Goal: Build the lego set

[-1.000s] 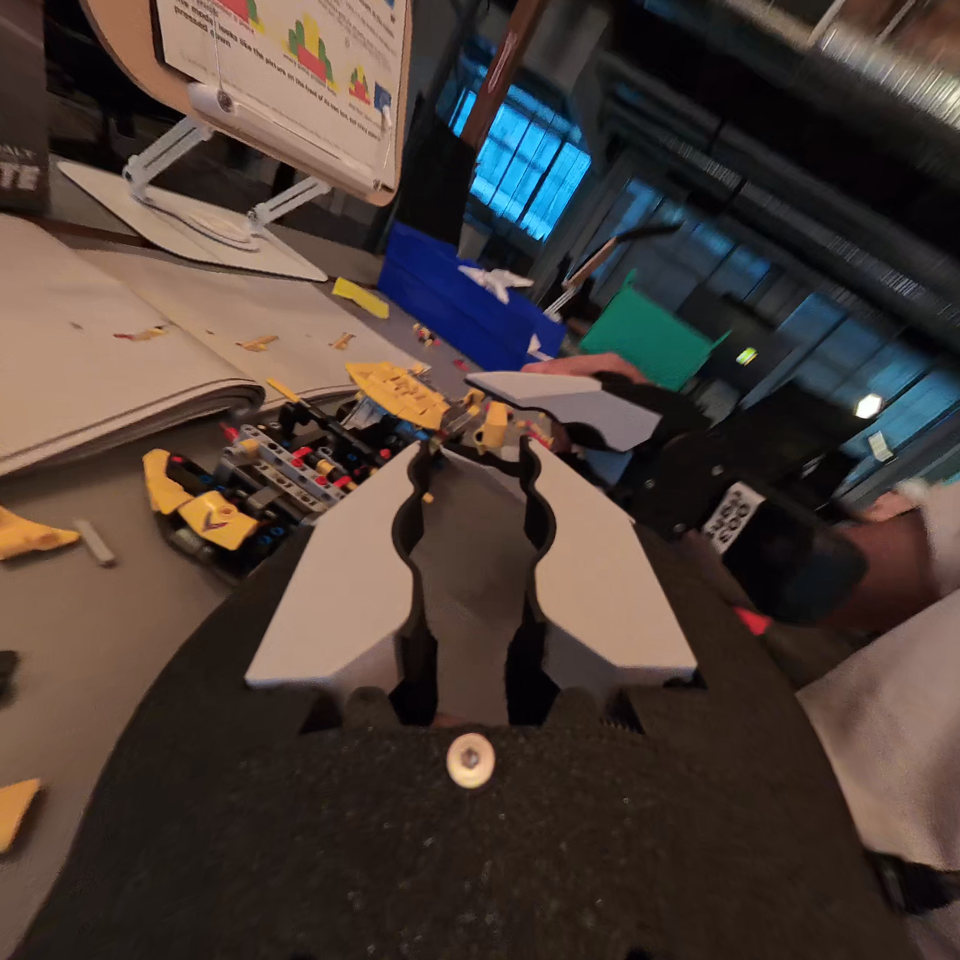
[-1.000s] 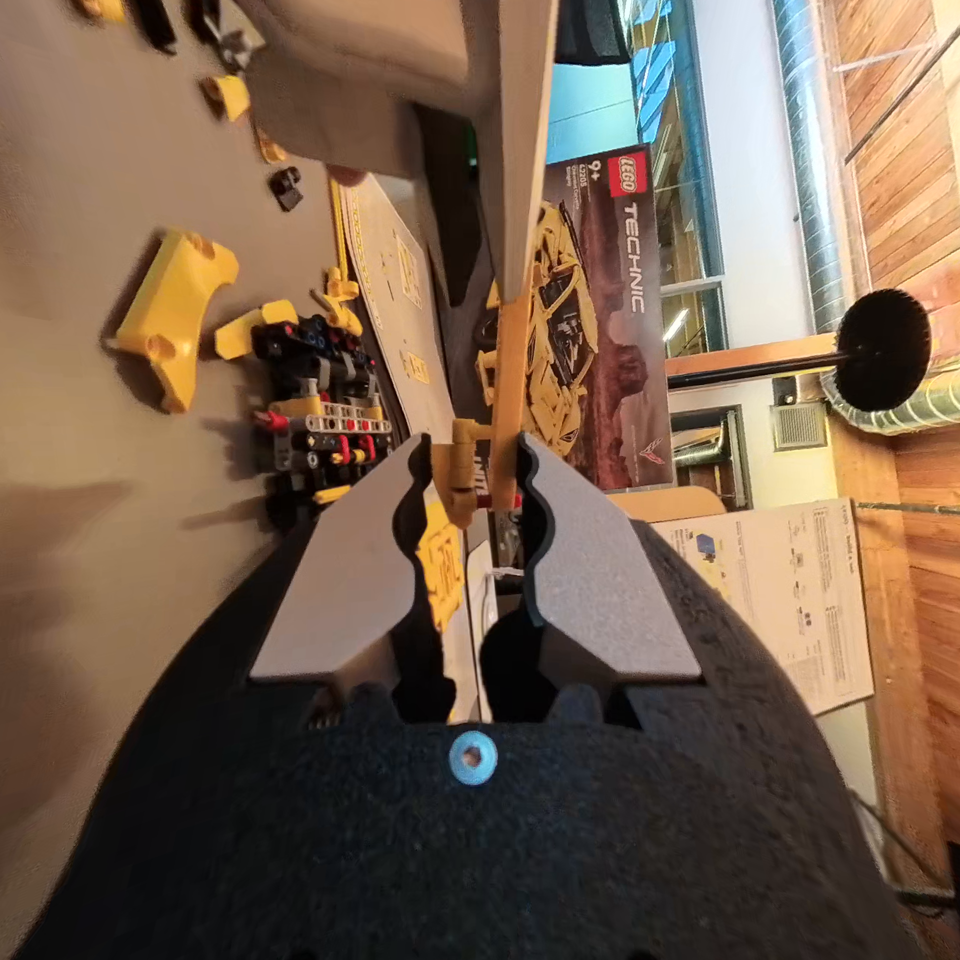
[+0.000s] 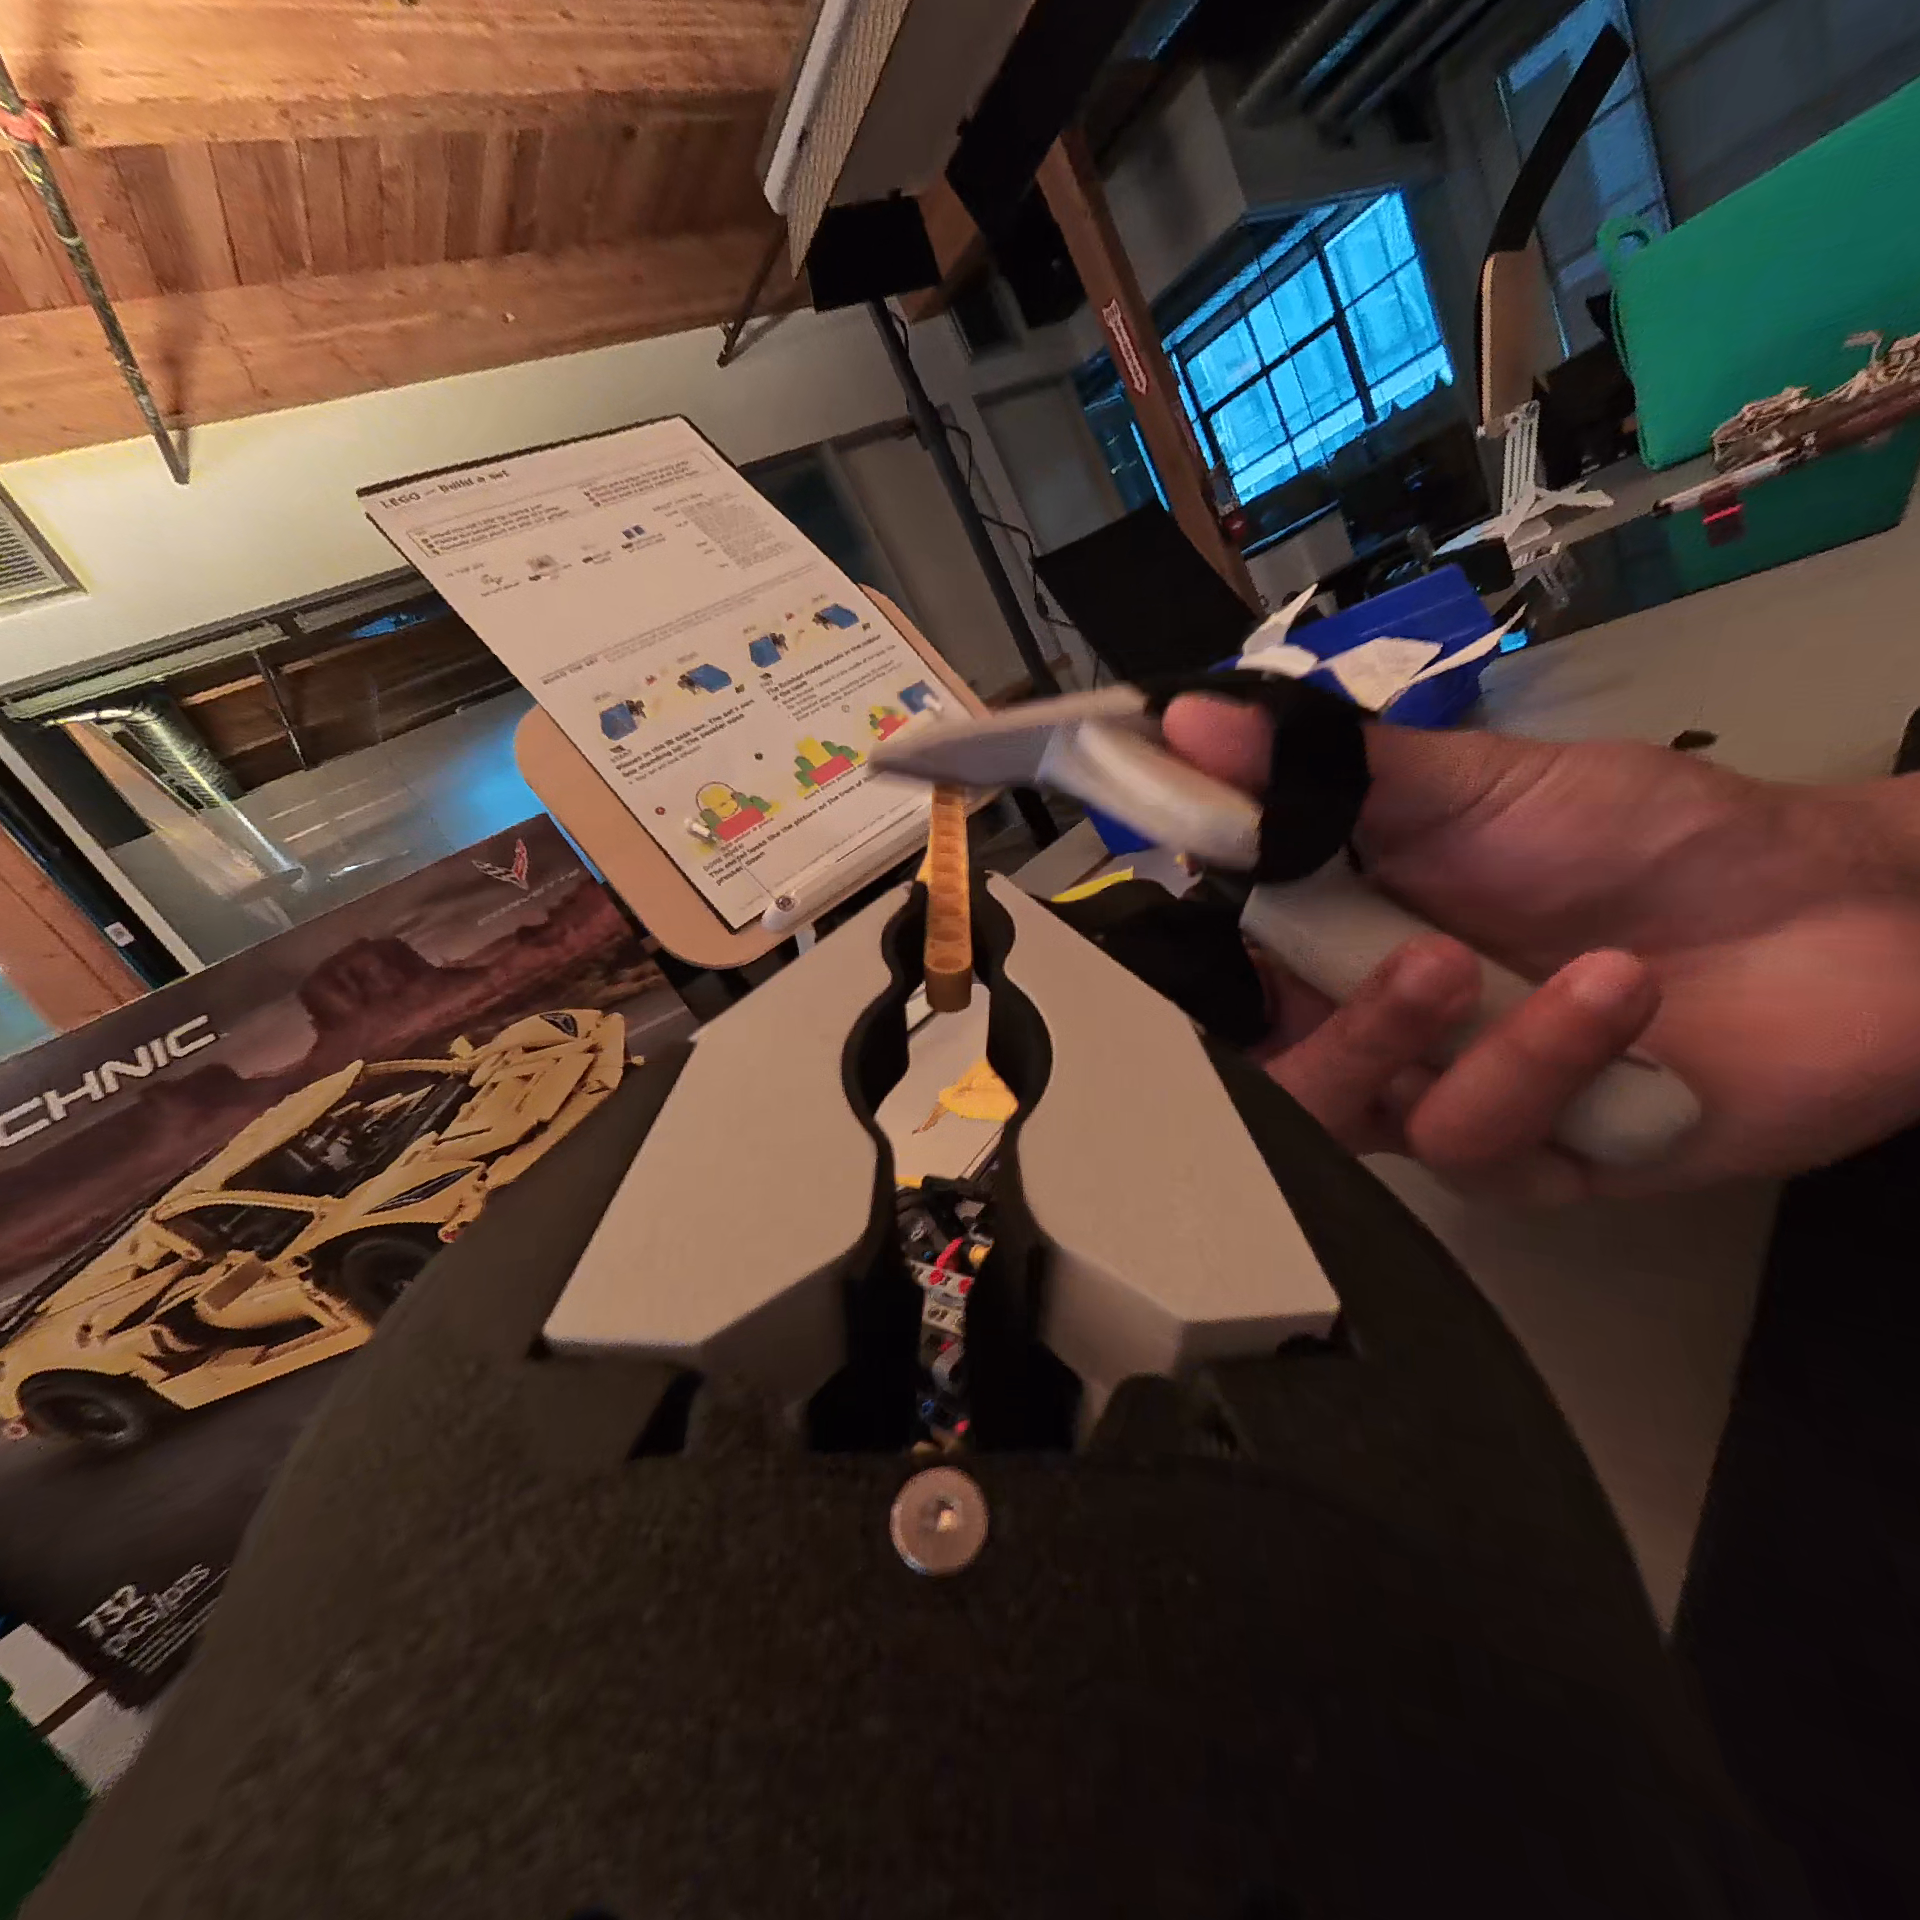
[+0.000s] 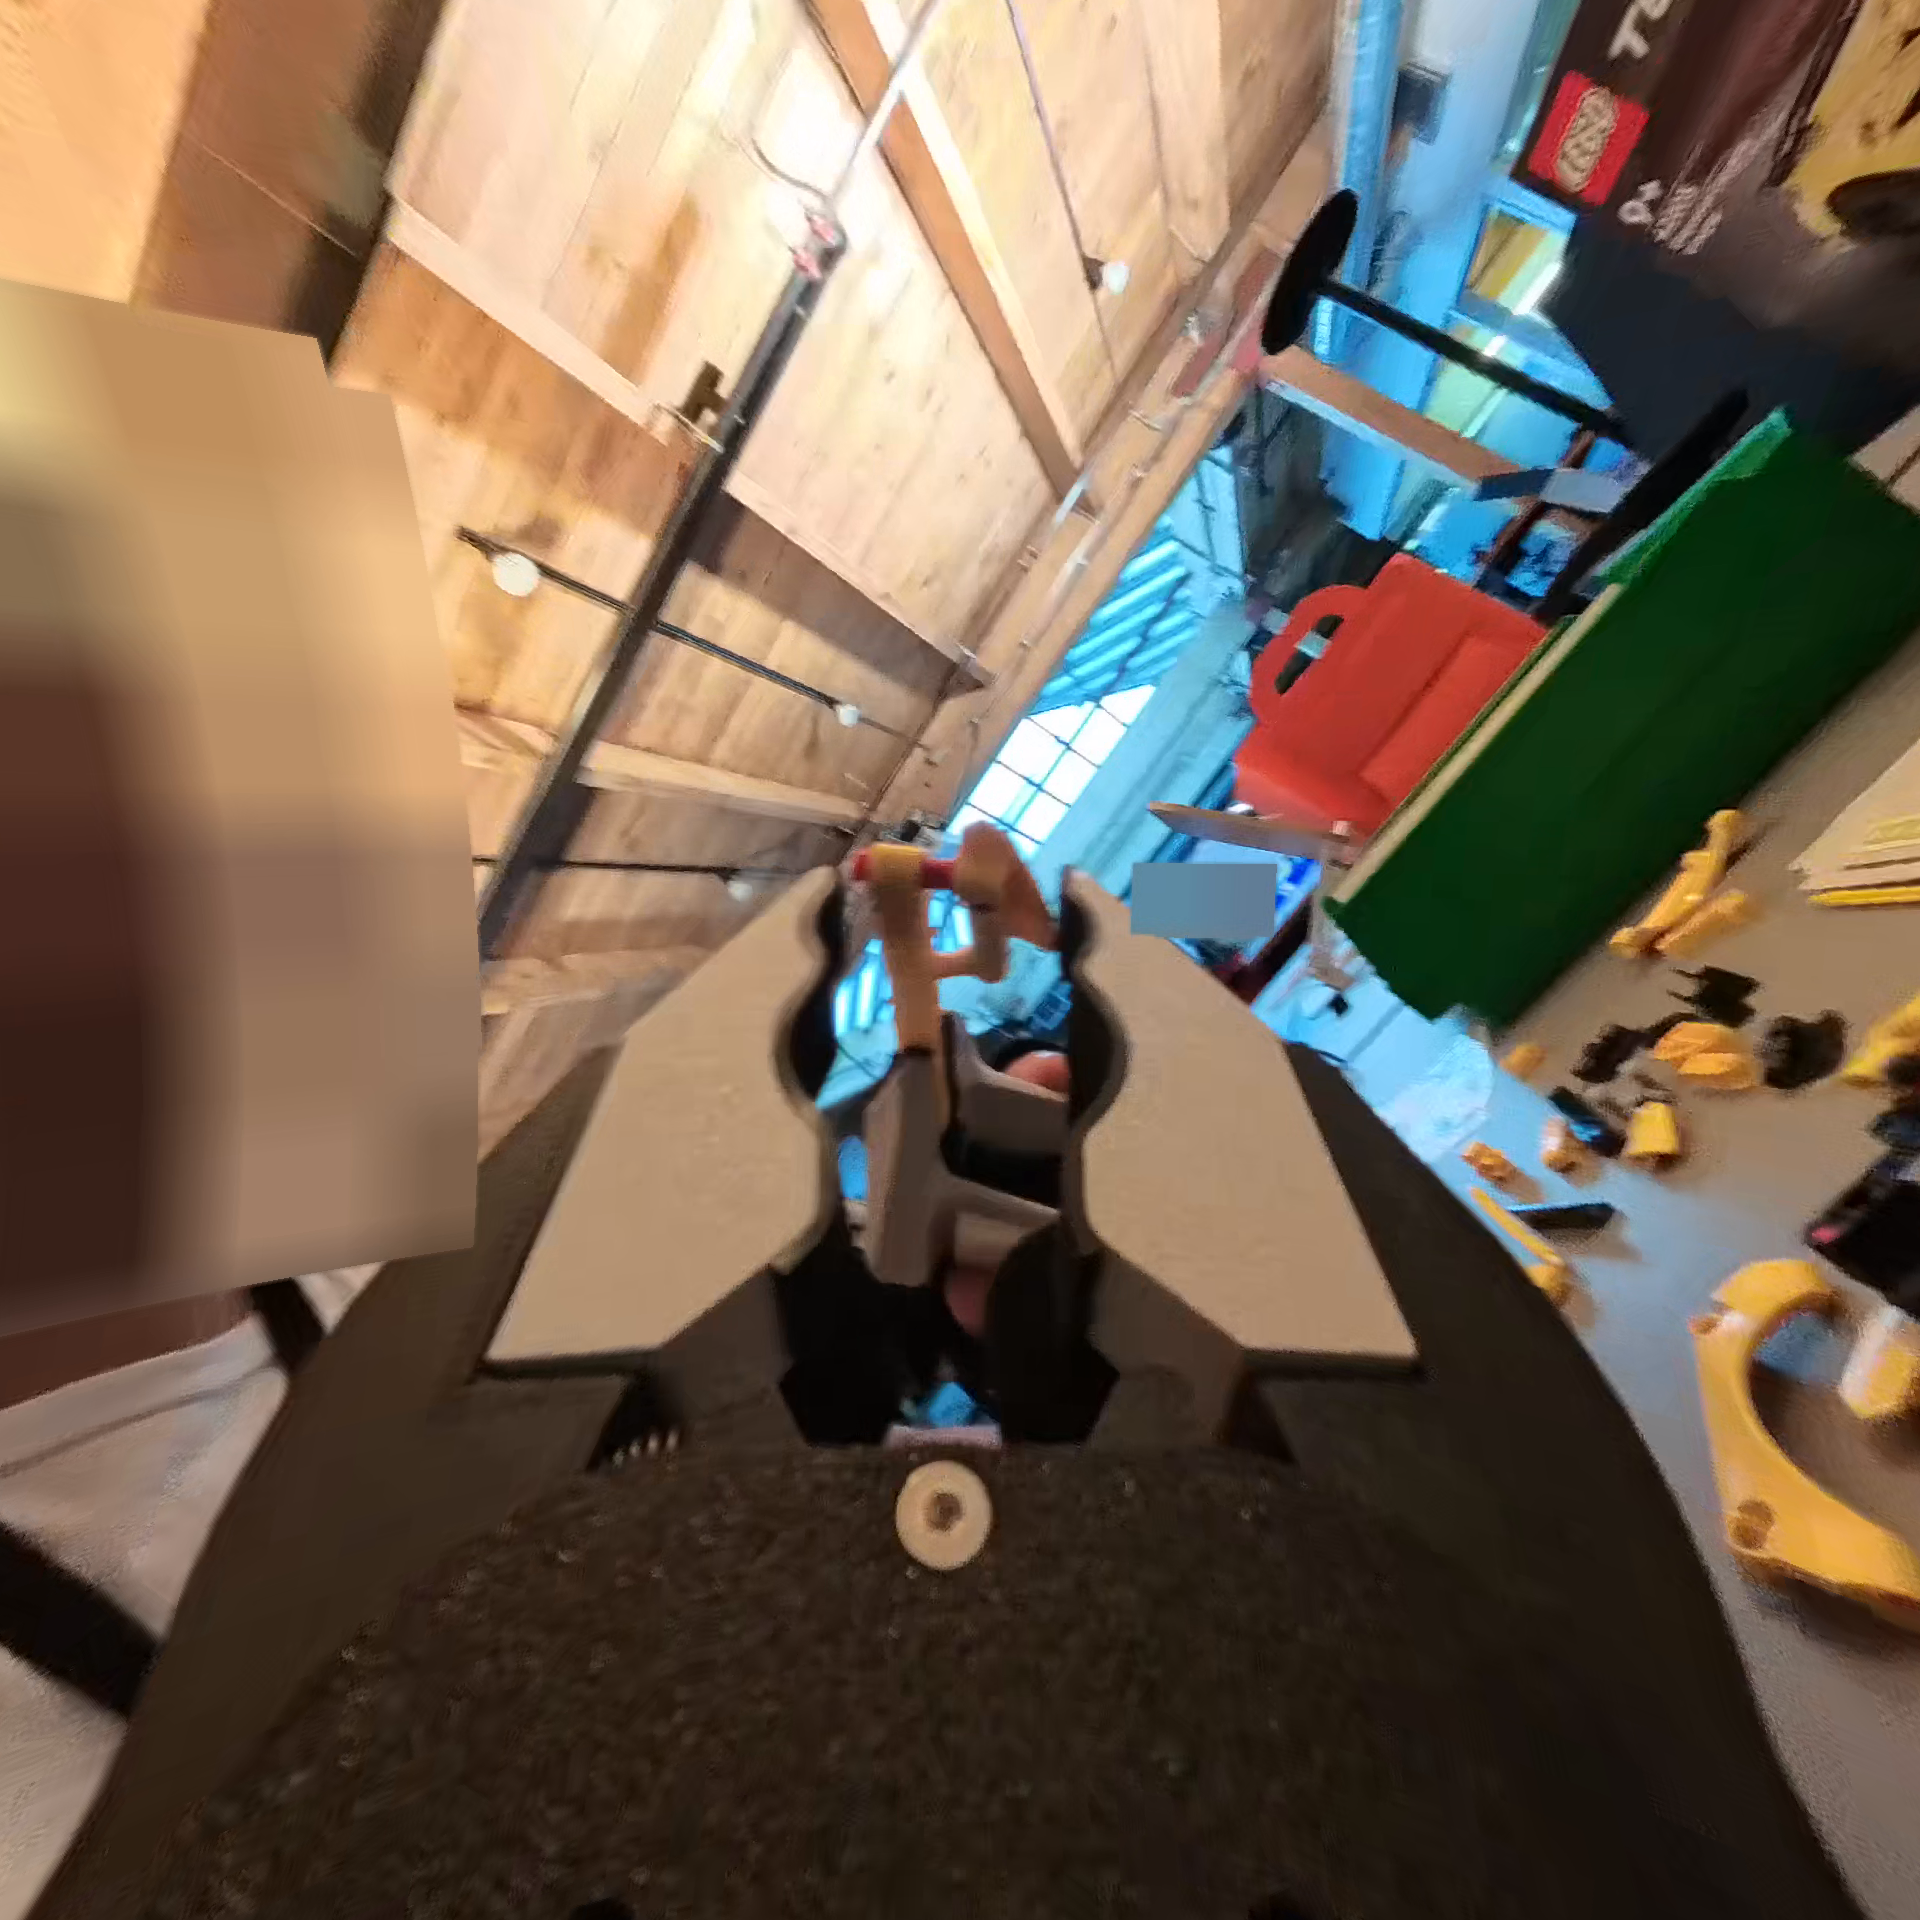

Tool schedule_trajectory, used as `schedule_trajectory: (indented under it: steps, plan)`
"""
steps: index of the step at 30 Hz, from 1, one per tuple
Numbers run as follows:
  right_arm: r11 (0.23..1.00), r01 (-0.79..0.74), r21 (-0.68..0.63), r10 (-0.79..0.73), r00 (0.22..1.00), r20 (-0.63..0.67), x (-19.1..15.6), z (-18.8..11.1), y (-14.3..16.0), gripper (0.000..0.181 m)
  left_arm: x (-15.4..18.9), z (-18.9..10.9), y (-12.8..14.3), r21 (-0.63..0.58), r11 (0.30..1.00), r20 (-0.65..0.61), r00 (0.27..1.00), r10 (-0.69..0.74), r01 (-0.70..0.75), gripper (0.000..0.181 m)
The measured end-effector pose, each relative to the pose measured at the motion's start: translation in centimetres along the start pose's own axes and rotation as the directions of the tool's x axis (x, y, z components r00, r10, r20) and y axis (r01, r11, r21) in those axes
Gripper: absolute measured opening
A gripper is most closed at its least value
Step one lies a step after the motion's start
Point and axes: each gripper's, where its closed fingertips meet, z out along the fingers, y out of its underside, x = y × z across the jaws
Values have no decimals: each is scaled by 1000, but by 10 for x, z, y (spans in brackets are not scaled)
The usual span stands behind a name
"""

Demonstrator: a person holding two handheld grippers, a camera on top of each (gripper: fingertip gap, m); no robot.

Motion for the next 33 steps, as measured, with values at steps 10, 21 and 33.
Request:
schedule_trajectory:
  steps: [10,21,33]
  plan:
    - [958,-10,-286,-62,969,-241,31,-16,18,31,7,-6,28,-96,994,-141,990,33,-46,8]
    - [891,-300,-340,335,941,46,-2,-15,36,31,13,0,17,-80,997,-136,991,4,-15,22]
    - [877,-277,-391,308,951,18,2,-12,48,31,14,-5,12,-59,998,-142,989,-27,19,12]
